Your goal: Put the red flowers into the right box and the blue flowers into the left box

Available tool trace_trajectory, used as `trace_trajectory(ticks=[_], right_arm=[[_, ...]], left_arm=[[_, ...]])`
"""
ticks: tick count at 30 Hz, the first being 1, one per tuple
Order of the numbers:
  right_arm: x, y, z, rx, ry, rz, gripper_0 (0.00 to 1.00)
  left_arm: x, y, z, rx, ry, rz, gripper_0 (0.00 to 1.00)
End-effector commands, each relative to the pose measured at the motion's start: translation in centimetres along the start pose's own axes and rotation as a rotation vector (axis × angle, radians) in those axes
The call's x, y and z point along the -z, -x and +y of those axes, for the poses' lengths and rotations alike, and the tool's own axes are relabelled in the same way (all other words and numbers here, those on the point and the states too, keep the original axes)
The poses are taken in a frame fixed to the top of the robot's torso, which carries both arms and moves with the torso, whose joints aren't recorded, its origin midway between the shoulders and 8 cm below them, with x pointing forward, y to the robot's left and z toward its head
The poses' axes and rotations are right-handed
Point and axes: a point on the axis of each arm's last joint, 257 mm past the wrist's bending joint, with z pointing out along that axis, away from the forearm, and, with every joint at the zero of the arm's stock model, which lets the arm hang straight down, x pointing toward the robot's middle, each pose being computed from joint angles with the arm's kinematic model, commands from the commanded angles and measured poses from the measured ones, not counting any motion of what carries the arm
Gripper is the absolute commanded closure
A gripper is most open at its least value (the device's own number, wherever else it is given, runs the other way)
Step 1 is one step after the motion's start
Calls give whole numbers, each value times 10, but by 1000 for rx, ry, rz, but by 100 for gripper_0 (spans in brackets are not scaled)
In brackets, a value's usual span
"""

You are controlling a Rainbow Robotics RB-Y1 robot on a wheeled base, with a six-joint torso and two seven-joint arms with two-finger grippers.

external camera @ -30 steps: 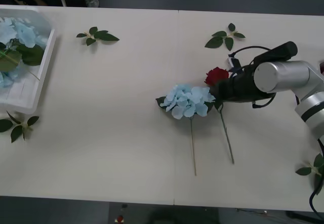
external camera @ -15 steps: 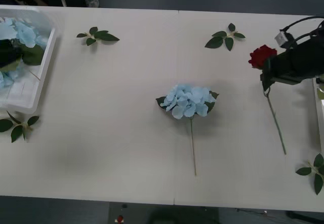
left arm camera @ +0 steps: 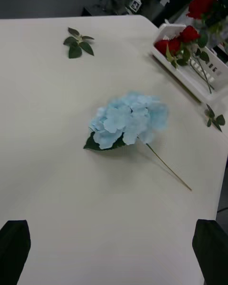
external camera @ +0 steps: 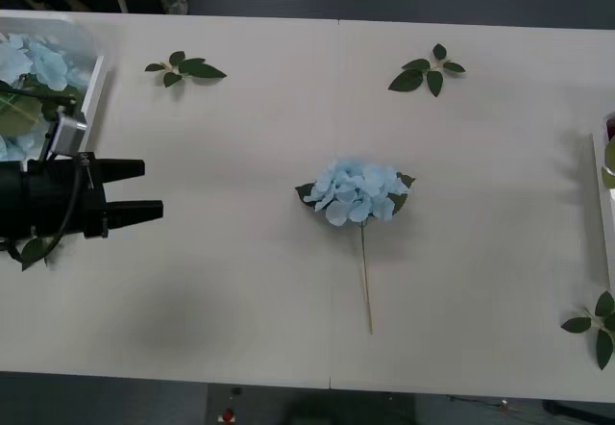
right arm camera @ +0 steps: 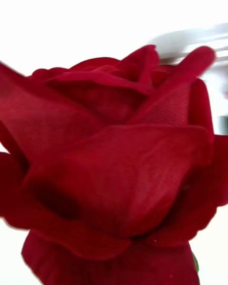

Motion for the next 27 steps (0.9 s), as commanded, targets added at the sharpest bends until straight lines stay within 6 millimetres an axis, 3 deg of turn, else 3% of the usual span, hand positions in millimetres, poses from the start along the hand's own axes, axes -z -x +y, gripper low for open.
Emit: trace_trajectory(ticks=[1,7,11,15,23,27], right_arm=[[11,-8,-59,26,-88,-63,100],[6,-13,-100,53,-179,-125,100],[8,-3,-111,87,-233,-157,100],[8,10,-110,124,-263,-186,100],[6,23,-111,166,-301,-228,100],[3,24,-113,181,-317,-233,100]], left_arm=[[-22,18,-22,-125,-69,50,0],[-40,20,-35,-164,-121,73,0],[-44,44,-50,-193,-172,4,0],[-48,60,-62,-219,-203,-98,0],[-62,47,-78,-190,-198,-237,0],[-60,35,-74,-130,-163,-256,0]])
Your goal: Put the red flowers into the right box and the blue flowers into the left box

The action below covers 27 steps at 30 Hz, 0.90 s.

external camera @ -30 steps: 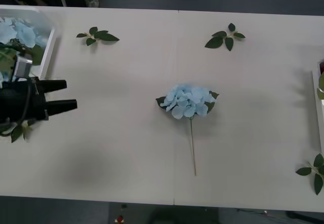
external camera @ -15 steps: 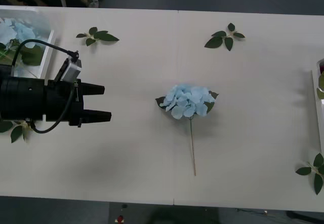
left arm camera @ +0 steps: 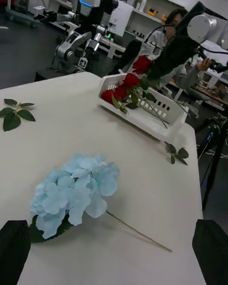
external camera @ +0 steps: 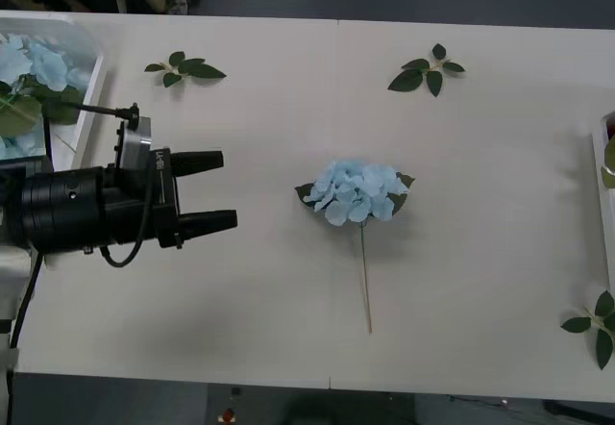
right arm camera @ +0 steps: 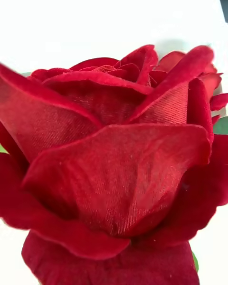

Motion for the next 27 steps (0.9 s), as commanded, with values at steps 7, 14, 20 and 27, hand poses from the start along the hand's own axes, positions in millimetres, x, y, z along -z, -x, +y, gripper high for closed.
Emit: trace_trajectory(ticks=[7,14,20,27], right_arm=[[11,37,-4,126,-38,-91,63],[3,39,-2,122,-30,-81,27],[3,37,22,156,29,-68,23],[28,32,92,234,167,-33,22]], left_arm=[[18,-14,1,69,78,-25,0],[57,-18,9,-13,100,105,0],[70,-13,10,-31,80,150,0],[57,-19,8,3,80,136,0]])
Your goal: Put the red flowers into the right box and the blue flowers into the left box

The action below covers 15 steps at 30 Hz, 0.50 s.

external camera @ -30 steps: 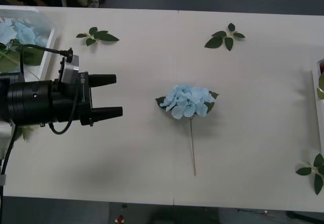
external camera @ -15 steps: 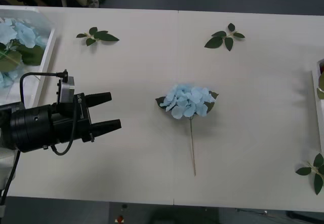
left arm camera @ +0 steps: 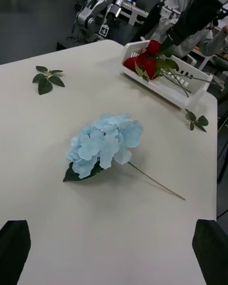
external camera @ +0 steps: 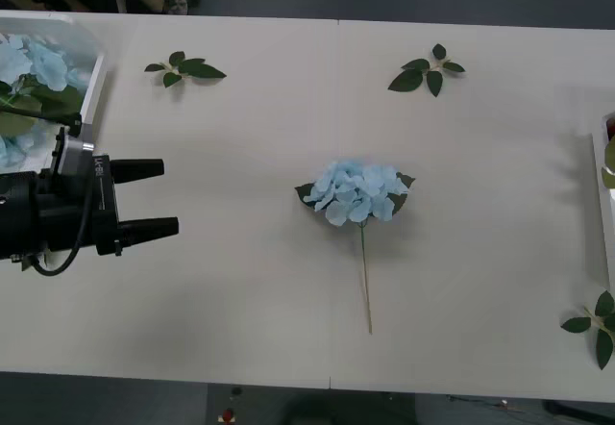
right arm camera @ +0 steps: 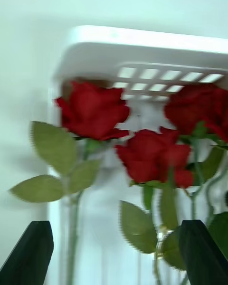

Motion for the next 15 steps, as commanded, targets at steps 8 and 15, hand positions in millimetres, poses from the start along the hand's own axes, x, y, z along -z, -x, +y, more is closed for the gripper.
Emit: trace_trajectory(ticks=[8,15], right_arm=[[55,20,146,148,211,-14,21],[70,-14,241,153,334,17,18]], left_arm=[[-17,0,-19,43,-30,-34,0],[-17,2,-20,48,-34,-43,0]])
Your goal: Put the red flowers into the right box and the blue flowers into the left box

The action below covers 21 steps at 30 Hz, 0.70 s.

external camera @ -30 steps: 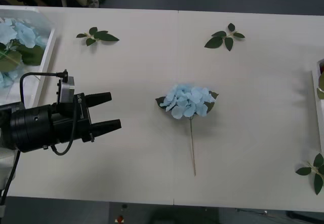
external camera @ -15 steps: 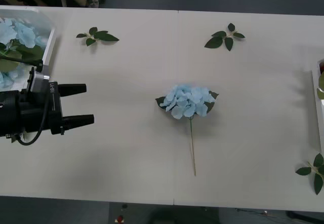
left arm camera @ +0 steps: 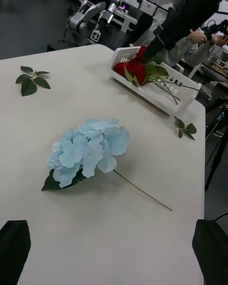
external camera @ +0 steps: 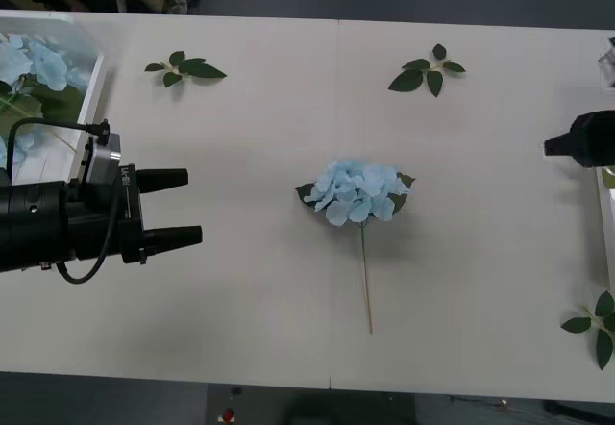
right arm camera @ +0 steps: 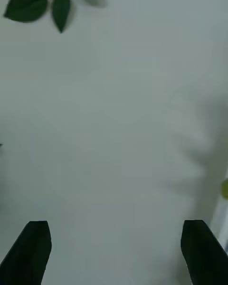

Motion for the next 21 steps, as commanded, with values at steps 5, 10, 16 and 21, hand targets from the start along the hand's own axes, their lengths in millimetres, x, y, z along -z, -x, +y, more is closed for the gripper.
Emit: trace_trajectory(ticks=[5,10,16,21], right_arm=[[0,-24,96,20,89,9,16],[-2,-49,141,-15,145,46,16],[-10,-70,186,-123,231,82,16],[-18,-76,216,-186,268,105,16]], left_arm=[[4,4,-6,13,5,-18,0],[4,4,-6,13,4,-20,0],[4,4,-6,13,4,-20,0],[4,4,-6,13,4,-20,0]])
